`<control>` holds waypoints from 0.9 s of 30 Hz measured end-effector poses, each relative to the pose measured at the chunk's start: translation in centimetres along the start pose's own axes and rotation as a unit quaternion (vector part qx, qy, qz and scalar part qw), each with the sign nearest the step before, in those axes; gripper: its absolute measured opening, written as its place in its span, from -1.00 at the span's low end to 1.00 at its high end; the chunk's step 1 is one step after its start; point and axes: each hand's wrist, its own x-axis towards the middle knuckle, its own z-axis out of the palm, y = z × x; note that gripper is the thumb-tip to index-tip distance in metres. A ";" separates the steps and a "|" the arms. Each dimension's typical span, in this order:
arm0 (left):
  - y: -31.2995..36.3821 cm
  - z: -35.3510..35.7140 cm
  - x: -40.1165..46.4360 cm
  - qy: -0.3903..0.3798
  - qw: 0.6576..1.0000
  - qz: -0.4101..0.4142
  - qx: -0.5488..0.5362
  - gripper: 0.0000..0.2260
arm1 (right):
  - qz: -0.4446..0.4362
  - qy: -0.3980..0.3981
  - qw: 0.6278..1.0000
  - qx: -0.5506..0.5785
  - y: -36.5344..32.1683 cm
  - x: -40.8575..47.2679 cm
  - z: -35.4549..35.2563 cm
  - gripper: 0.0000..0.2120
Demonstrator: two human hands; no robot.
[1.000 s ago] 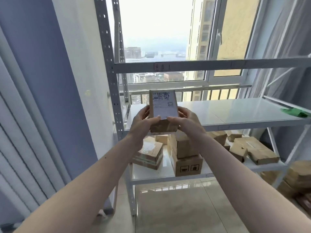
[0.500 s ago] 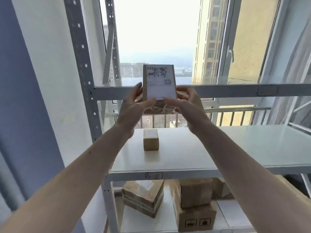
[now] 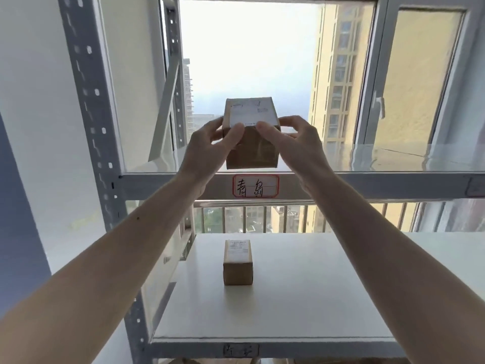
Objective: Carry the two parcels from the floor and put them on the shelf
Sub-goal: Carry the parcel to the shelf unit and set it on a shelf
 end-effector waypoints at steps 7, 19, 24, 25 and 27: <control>-2.4 -0.7 2.7 -0.074 0.995 -0.037 0.054 -0.68 | 0.023 0.003 0.994 -0.102 1.8 2.5 1.3 -0.37; -3.9 -1.5 4.4 -0.119 0.974 -0.027 0.190 -0.16 | 0.016 -0.137 0.973 -0.182 2.2 4.0 -0.7 -0.36; -3.3 -0.9 4.9 -0.130 0.962 -0.021 0.241 -0.48 | -0.048 -0.136 0.967 -0.208 2.5 5.0 -0.7 -0.67; -3.2 -0.7 5.1 -0.133 0.959 -0.025 0.249 -0.51 | -0.051 -0.137 0.967 -0.210 2.6 5.4 -0.7 -0.63; -3.4 -0.5 5.8 -0.137 0.955 -0.035 0.260 -0.54 | -0.046 -0.139 0.966 -0.212 2.9 6.1 -0.6 -0.60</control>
